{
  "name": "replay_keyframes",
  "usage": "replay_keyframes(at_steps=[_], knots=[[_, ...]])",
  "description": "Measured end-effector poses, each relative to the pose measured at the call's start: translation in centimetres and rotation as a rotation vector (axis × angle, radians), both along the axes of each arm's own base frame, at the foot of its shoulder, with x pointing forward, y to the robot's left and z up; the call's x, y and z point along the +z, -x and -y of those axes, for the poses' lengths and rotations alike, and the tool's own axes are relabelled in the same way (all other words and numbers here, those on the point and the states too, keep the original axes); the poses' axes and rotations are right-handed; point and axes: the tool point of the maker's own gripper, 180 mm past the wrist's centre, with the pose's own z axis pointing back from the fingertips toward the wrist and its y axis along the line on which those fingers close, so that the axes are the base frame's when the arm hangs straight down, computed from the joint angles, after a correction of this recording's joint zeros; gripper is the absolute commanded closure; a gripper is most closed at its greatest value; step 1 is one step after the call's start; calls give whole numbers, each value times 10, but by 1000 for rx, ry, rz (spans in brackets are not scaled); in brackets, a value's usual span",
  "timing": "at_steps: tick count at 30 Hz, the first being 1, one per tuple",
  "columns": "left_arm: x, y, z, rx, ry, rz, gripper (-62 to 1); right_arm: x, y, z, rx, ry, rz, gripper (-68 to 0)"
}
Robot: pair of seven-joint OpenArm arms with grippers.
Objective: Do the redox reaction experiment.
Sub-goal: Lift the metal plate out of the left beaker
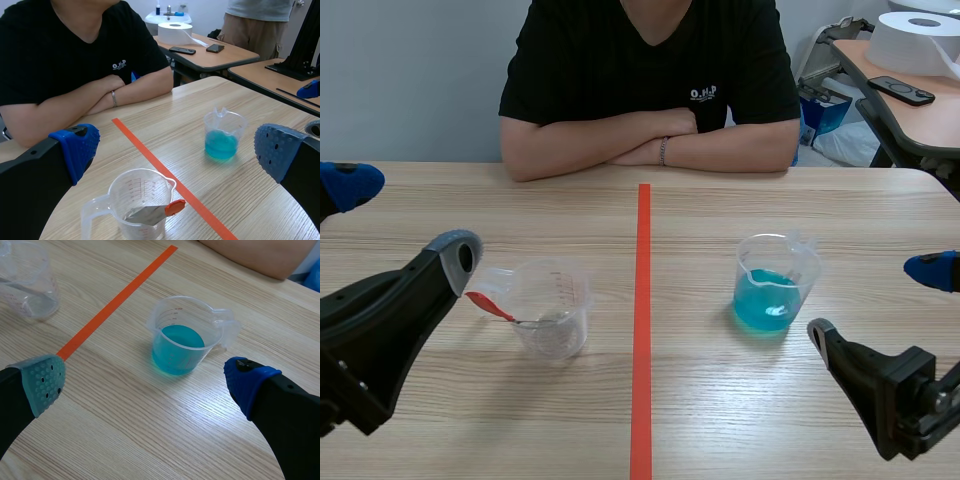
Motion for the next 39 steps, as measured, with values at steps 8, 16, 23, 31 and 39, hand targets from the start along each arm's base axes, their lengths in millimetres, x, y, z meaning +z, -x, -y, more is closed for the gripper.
replay_keyframes(at_steps=[8, 16, 23, 31, 39], knots=[[0, 0, 0, 0, 0, 0, -623, 0, 0, 0, 0, 0, 0, -679], [0, 0, 0, 0, 0, 0, -623, 0, 1, -2, 11, -4, -2, -679], [0, 0, 0, 0, 0, 0, -623, 14, -1, -8, 84, -9, 56, -679], [0, -1, -1, 8, -3, 1, -623, 23, -8, -19, 181, 13, 87, -679], [-4, -12, -33, 162, -133, 41, -623, 28, -10, -40, 262, -11, 106, -679]])
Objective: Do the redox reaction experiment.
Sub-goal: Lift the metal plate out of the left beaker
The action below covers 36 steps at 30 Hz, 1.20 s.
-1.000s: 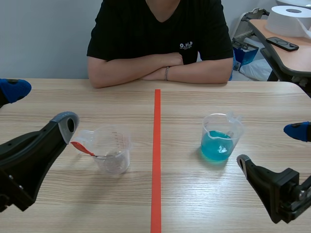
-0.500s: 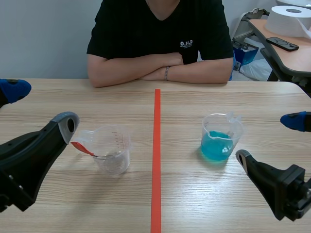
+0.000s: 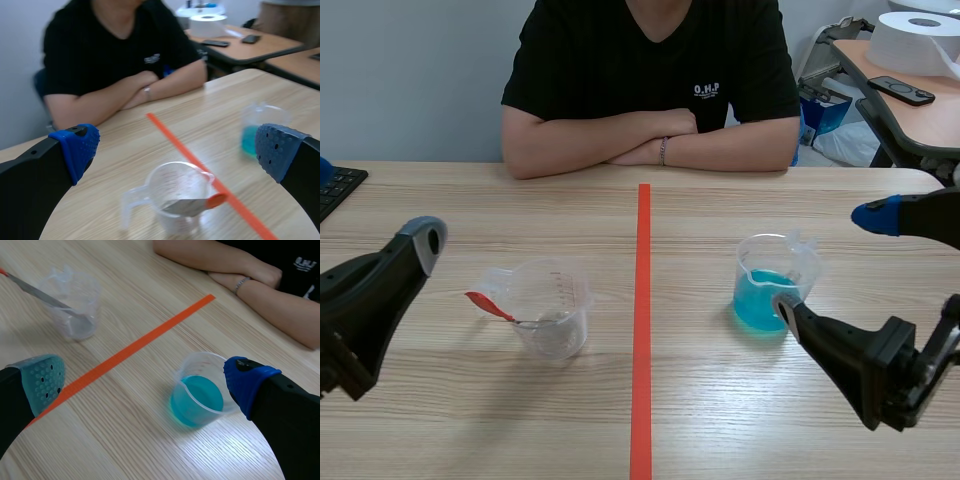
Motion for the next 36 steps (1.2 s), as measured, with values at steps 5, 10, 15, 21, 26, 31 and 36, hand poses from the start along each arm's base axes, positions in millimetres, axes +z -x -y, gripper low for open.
replay_keyframes(at_steps=[5, 10, 15, 21, 26, 31, 36], knots=[[-20, 12, -12, 27, -184, -28, -623, -4, 5, -16, 51, -13, -13, -679], [-43, 31, -17, 14, -328, -82, -623, -3, 7, -33, 103, -31, -8, -679], [-67, 47, -32, 4, -452, -143, -623, 0, 6, -49, 157, -27, 20, -679], [-115, 70, -64, 20, -557, -282, -475, 3, 6, -69, 220, -26, 46, -679], [-147, 91, -88, 31, -615, -385, -355, 0, 12, -78, 252, -32, 39, -679], [-175, 117, -110, 27, -670, -487, -256, -2, 14, -81, 262, -24, 36, -679], [-188, 139, -121, 30, -655, -537, -113, -3, 15, -82, 262, -13, 45, -679]])
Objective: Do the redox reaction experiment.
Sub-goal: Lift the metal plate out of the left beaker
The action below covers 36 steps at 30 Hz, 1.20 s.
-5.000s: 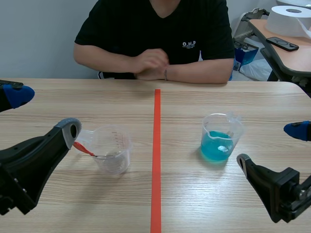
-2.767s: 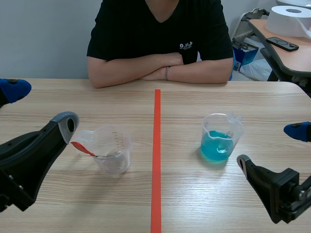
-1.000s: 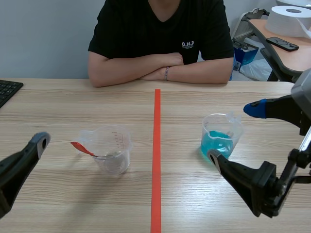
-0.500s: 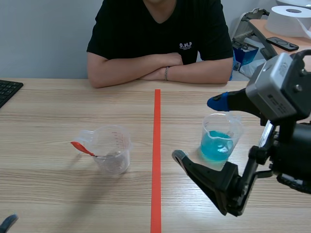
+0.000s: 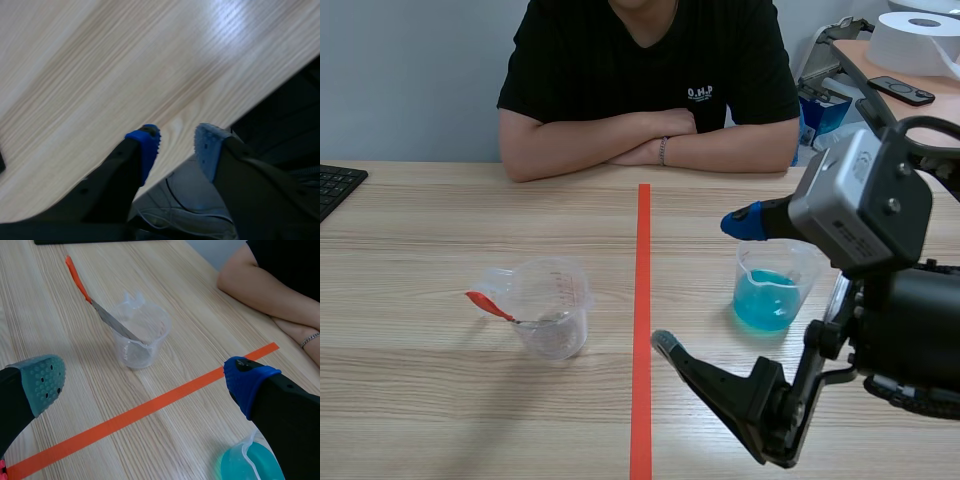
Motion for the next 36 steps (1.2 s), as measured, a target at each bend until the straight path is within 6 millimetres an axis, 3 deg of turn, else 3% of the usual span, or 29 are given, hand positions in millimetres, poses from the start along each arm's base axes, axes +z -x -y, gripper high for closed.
replay_keyframes(at_steps=[4, 12, 20, 32, 36], knots=[[-7, 27, 7, 12, 69, -67, -31, -1, 0, 0, 1, 6, 3, -679], [-13, 49, 26, 25, 207, -172, -31, 1, 0, -1, 4, -1, 10, -679], [-7, 46, 32, 98, 328, -177, -31, 0, 5, -5, 44, 13, 15, -679], [-7, 46, 34, 102, 333, -173, -31, 5, 17, -38, 161, -18, 31, -679], [1, 43, 42, 82, 397, -148, -31, 9, 21, -52, 205, -35, 45, -679]])
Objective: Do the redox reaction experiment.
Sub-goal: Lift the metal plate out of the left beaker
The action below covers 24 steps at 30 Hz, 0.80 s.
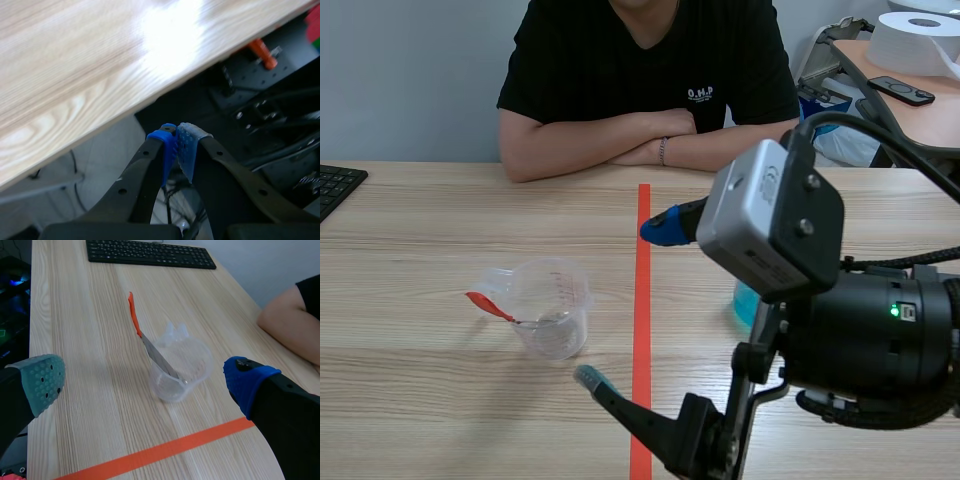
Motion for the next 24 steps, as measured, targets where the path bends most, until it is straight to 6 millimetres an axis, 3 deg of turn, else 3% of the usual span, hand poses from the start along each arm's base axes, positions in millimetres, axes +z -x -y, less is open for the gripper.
replay_keyframes(at_steps=[17, 24], knots=[[13, -5, 10, -7, 81, 49, -31, -28, -33, -63, 14, -8, 2, -679], [13, -5, 10, -7, 81, 49, -31, -40, -43, -76, 8, 5, -8, -679]])
